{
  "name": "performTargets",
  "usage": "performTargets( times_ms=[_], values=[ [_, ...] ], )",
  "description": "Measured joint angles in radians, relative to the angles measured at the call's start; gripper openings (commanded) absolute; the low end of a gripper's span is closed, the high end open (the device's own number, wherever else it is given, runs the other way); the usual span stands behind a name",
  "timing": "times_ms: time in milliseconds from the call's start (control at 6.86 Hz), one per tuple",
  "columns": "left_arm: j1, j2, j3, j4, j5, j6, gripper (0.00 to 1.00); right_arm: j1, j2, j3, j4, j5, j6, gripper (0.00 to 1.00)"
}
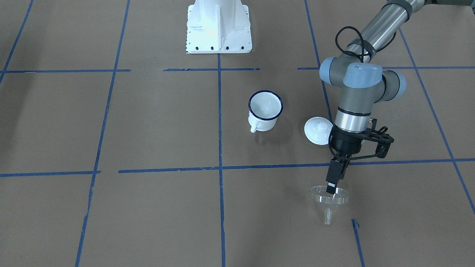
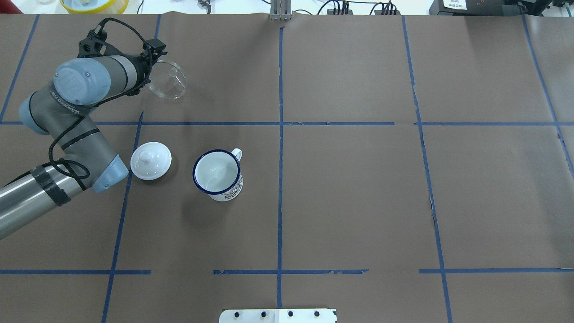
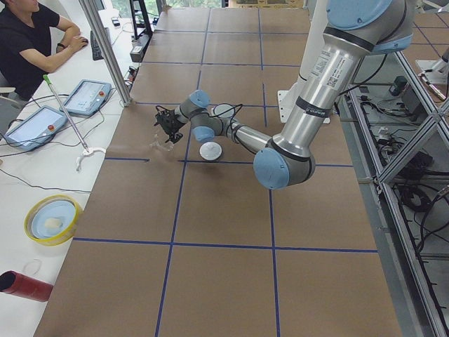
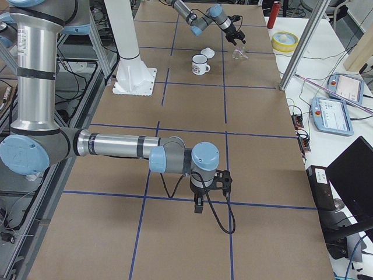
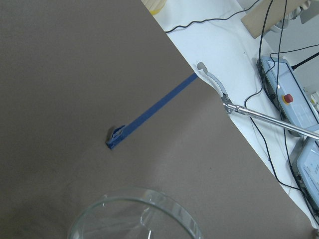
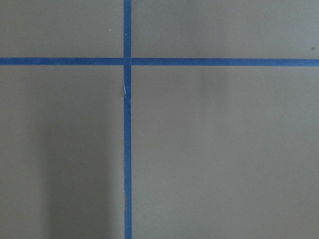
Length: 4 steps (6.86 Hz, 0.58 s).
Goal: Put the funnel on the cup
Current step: 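Move the left gripper to the clear glass funnel and grasp it, then lift the clear glass funnel off the table with the left gripper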
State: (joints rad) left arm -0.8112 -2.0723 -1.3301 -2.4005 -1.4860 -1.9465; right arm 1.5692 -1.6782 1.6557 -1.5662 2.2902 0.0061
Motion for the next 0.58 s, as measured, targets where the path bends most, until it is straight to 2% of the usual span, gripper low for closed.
performTargets(
  times_ms=[438,583],
  values=[
    [-0.005,-0.044,0.074,-0.057,-0.001,-0.005,0.96,0.0,0.0,0.001,0.0,0.0,0.0,1.0],
    [-0.005,-0.05,0.077,-0.059,-0.003,-0.008,0.74,0.0,0.0,0.001,0.0,0.0,0.0,1.0]
  ],
)
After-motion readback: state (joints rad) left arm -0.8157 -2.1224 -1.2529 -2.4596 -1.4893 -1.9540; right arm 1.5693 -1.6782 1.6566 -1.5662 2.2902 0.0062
